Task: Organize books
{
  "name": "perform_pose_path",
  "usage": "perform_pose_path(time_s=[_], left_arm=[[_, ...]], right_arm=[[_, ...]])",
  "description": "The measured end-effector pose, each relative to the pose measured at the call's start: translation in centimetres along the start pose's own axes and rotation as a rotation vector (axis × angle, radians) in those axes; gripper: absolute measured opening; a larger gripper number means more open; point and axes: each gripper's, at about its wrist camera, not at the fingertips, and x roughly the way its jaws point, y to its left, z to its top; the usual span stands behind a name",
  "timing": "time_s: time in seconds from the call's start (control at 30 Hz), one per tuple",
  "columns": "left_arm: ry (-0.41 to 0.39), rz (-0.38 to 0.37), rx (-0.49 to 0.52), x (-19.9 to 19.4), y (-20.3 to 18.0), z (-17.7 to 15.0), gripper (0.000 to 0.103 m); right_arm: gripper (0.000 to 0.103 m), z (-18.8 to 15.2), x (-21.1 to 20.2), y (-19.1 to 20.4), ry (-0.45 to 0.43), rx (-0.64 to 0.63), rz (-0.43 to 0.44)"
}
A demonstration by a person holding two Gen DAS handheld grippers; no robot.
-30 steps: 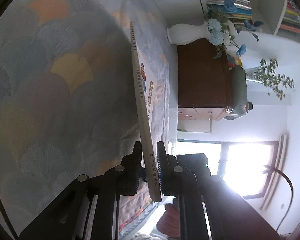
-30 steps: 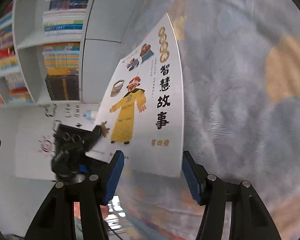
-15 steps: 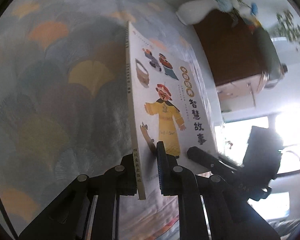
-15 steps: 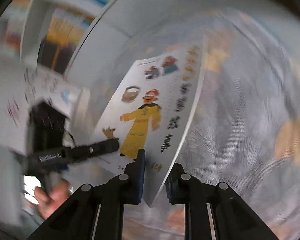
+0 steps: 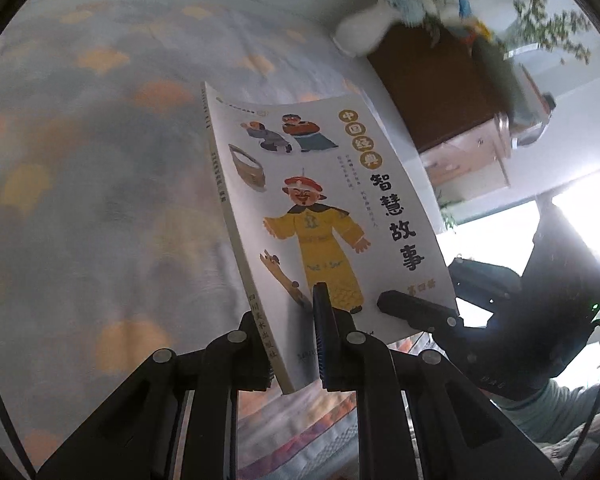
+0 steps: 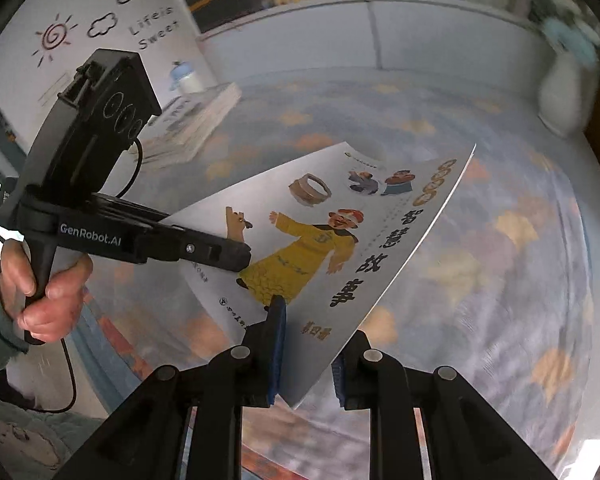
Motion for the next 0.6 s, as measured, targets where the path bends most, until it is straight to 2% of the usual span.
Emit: perform_pose_path(time_s=[0.13, 0.27, 0.4, 0.5, 0.6], left_arm=[[-0.100, 0.004, -0.031, -5.7, 2.4, 0.2, 0.011], [-0.220, 0.051, -0.041, -12.4, 5.2, 0.8, 0.011], [-0.348, 0.105, -0.053, -19.2, 8.4, 1.6, 0.011], [-0.409, 0.172, -0.047, -22.3, 10.5, 2.2, 0.011], [-0.448, 0.191, -0.071, -24.8, 13.9, 2.8, 0.012]], right_arm=[[0.019, 3.0, -0.1, 3.8, -0.051, -0.047, 0.020], [0.020, 7.0, 0.4, 8.4, -0.111, -0.107, 0.054], [0.025, 11.3, 2.0, 14.4, -0.176, -0.178, 0.093], [0.025, 14.5, 3.5, 18.3, -0.207, -0.220, 0.120], [0.026, 17.8, 6.0, 21.8, -0.229, -0.267, 0.127]])
